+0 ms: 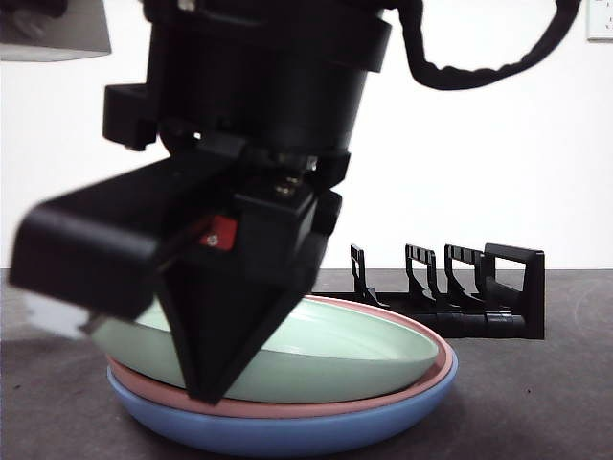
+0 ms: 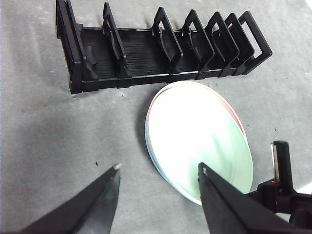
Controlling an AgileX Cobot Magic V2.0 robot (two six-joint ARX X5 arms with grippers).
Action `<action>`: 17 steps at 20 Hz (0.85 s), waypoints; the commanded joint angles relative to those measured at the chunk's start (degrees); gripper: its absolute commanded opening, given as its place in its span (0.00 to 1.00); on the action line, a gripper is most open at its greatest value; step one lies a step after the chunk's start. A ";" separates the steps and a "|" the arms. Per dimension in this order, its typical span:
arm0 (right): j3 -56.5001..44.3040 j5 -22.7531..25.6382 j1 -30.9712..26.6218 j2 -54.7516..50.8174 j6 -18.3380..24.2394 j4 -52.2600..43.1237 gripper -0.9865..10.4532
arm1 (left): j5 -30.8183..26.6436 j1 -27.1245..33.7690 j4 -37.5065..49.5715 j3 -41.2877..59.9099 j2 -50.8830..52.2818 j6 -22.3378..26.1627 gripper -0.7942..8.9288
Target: Place the plate
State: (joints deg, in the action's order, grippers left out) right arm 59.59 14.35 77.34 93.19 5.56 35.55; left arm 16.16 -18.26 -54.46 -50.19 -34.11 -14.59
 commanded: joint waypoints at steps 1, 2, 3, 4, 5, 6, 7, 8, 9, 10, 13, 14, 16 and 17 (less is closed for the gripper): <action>0.68 -0.85 1.03 1.18 -0.50 0.52 0.19 | -0.31 -0.11 0.46 -1.03 -0.33 0.00 0.34; 0.92 -0.83 1.03 1.18 -0.90 0.96 0.19 | -0.33 -0.11 0.46 -1.03 -0.33 0.00 0.34; 1.22 -0.79 1.03 1.14 -1.40 1.29 0.19 | -0.33 -0.11 0.46 -1.03 -0.33 0.00 0.34; 1.99 -0.83 1.01 1.09 -2.51 2.05 0.19 | -0.33 -0.11 0.46 -1.03 -0.33 0.00 0.34; 2.86 -0.85 1.01 1.05 -2.86 2.73 0.22 | -0.33 -0.11 0.48 -1.03 -0.33 0.00 0.34; 4.20 -0.85 1.01 0.74 -3.21 3.69 0.27 | -0.33 -0.11 0.48 -1.03 -0.33 0.00 0.34; 5.29 -0.85 1.01 0.72 -3.26 3.98 0.30 | -0.33 -0.11 0.48 -1.03 -0.33 0.00 0.34; 6.71 -0.85 1.01 0.35 -3.50 4.55 0.32 | -0.33 -0.11 0.48 -1.03 -0.33 0.00 0.34; 8.11 -0.85 1.05 0.17 -3.69 5.42 0.32 | -0.33 -0.11 0.48 -1.03 -0.33 0.00 0.34; 9.92 -0.83 1.05 -0.52 -4.11 6.78 0.32 | -0.33 -0.11 0.48 -1.03 -0.33 0.00 0.34; 13.11 2.47 0.72 -3.48 -5.09 10.08 0.32 | -0.33 -0.11 0.48 -1.03 -0.33 0.00 0.34; 13.25 4.72 -0.15 -5.51 -5.11 10.95 0.32 | -0.33 -0.11 0.48 -1.03 -0.33 0.00 0.34; 13.22 6.03 -3.76 -9.77 -5.18 12.98 0.32 | -0.33 -0.11 0.48 -1.03 -0.33 0.02 0.34; 13.14 6.03 -6.23 -11.54 -5.18 13.75 0.32 | -0.33 -0.11 0.48 -1.03 -0.33 0.02 0.34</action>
State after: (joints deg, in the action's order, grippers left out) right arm 71.75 19.79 70.35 80.75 1.39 49.56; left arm 16.16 -18.26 -54.46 -50.19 -34.11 -14.59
